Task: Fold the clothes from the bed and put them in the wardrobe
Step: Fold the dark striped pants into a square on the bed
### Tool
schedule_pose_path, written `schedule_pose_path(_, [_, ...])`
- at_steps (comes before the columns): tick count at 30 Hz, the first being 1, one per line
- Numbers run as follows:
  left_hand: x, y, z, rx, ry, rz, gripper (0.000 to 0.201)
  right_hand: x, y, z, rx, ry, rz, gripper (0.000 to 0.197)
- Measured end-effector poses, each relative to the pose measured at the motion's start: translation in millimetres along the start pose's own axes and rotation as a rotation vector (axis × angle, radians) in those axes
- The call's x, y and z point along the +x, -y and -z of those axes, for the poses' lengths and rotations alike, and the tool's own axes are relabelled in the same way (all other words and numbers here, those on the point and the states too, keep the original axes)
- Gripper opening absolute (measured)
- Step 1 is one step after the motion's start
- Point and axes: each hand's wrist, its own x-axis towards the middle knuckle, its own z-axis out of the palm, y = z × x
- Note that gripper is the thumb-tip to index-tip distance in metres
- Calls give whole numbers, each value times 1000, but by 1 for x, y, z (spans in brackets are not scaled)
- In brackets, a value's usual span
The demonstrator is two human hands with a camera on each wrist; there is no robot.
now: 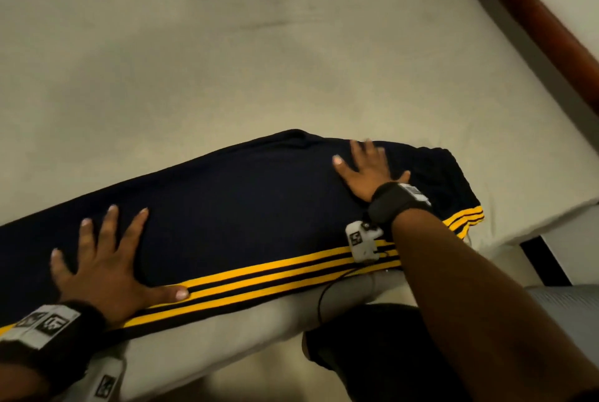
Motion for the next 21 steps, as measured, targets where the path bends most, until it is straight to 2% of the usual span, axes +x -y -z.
schedule_pose_path(1, [0,0,1,1,2,-6,154,4,-16,9,6,-27,-64,91])
schedule_pose_path(3, [-1,-4,4,11,-10,-33,153,10,-45,23,32,-131,-165,121])
schedule_pose_path(4, [-3,-3,5,12,-17,-42,152,11,-44,28,25,-168,-168,136])
schedule_pose_path(5, [-4,-3,5,13,-19,-47,151,5,-32,34,18,-178,-136,140])
schedule_pose_path(6, [-7,-4,6,15,-7,-45,150,-8,-11,36,-14,-184,-72,132])
schedule_pose_path(8, [-9,-4,7,7,4,-66,142,-46,41,33,-82,-211,158,113])
schedule_pose_path(10, [-11,4,11,-48,20,-111,126,-81,88,3,-102,-107,410,108])
schedule_pose_path(11, [-13,10,15,-87,26,-141,116,-100,107,-19,-125,16,485,109])
schedule_pose_path(13, [-16,33,22,-130,7,-143,100,-123,126,-68,-265,230,512,117])
schedule_pose_path(14, [-21,54,25,-130,2,-90,98,-130,130,-89,-349,245,500,121])
schedule_pose_path(16, [-31,103,26,-147,-25,88,100,-135,127,-111,-413,152,491,125])
schedule_pose_path(21, [-64,235,16,-301,-96,516,111,-129,118,-122,-416,35,518,122])
